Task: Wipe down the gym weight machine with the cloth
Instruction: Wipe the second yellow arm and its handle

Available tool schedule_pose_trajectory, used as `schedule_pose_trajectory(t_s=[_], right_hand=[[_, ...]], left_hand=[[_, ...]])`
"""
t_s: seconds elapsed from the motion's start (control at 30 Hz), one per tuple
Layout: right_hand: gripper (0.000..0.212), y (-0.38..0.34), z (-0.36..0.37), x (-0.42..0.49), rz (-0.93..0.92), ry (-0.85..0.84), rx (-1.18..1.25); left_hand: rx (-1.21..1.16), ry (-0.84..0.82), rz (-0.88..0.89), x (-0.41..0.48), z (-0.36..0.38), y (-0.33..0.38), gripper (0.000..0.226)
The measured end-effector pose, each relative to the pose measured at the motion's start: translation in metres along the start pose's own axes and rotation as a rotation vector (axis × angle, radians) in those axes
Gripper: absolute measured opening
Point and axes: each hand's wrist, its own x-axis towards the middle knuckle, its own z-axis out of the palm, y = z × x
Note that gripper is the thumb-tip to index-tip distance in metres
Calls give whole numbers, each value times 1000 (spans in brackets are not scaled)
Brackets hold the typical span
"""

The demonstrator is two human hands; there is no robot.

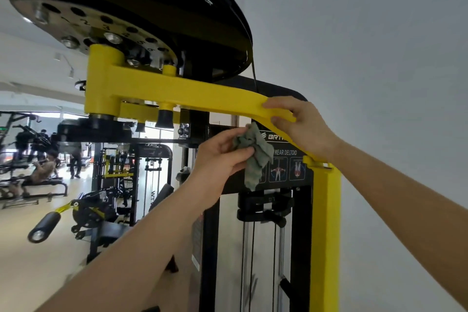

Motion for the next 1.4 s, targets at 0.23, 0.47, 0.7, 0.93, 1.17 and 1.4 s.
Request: schedule_pose_trajectory(t_s=[0.23, 0.47, 0.7, 0.93, 1.17, 1.4], right_hand=[[38, 19, 46, -115, 132, -61, 420], [17, 70, 19, -156, 244, 84, 235], [2, 133, -26, -174, 345, 199, 105], [16, 181, -53, -162, 511, 238, 180], [16, 210, -72, -159, 740, 179, 536], [10, 230, -62, -156, 527, 331, 128]], left_hand=[[406, -23, 69, -24, 11, -36, 37], [510, -94, -20, -32, 27, -83, 34], [714, -205, -61, -5, 53, -126, 16], [455, 73, -193, 34, 111, -161, 4], [195, 208, -255, 53, 122, -178, 11], [451, 323, -28, 68, 125, -195, 3]])
